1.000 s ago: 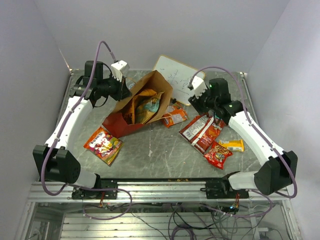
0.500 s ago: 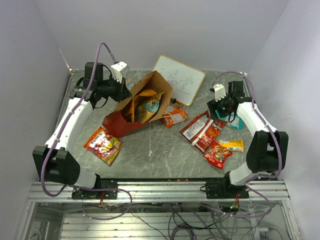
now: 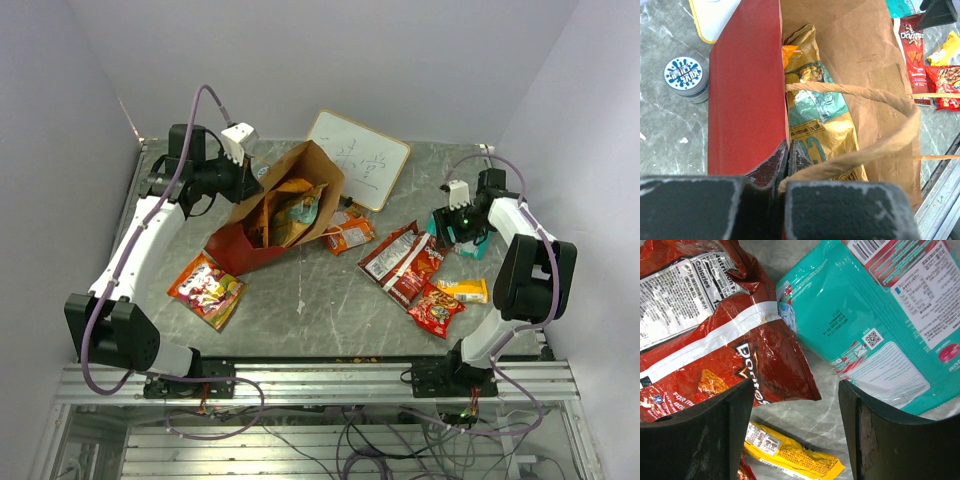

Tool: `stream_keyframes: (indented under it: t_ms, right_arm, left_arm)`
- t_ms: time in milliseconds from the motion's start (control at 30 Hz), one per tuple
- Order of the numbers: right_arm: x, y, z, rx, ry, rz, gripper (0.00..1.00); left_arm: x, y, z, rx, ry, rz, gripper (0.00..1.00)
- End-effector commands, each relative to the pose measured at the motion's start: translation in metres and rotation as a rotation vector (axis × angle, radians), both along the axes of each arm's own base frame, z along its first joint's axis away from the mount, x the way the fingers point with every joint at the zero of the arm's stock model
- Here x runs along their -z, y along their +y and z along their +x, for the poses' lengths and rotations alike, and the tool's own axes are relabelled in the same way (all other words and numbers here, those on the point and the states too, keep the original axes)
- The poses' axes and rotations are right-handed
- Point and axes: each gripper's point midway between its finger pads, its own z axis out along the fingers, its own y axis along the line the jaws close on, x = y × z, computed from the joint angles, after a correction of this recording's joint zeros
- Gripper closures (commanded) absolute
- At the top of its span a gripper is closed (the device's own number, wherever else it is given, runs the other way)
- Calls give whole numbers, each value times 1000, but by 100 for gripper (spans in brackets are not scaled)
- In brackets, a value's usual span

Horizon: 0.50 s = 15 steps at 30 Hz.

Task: Place the snacks into the paper bag
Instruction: Pick up the snack from the center of the board.

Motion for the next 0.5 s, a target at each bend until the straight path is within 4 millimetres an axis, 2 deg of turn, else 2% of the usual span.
stream_keyframes:
  t_ms: [0,267,467]
  right_arm:
    - [3,1,-4,-2,17,59,32]
    - [12,8,-2,17,33,134,39]
    - [14,12,2,24,50,186,56]
  left_arm:
    - [-30,-5,-2,35,-124,-23,93]
    - [-30,-5,-2,33,-127,-22,93]
    - [-33,-4,-4,32,-134,-23,93]
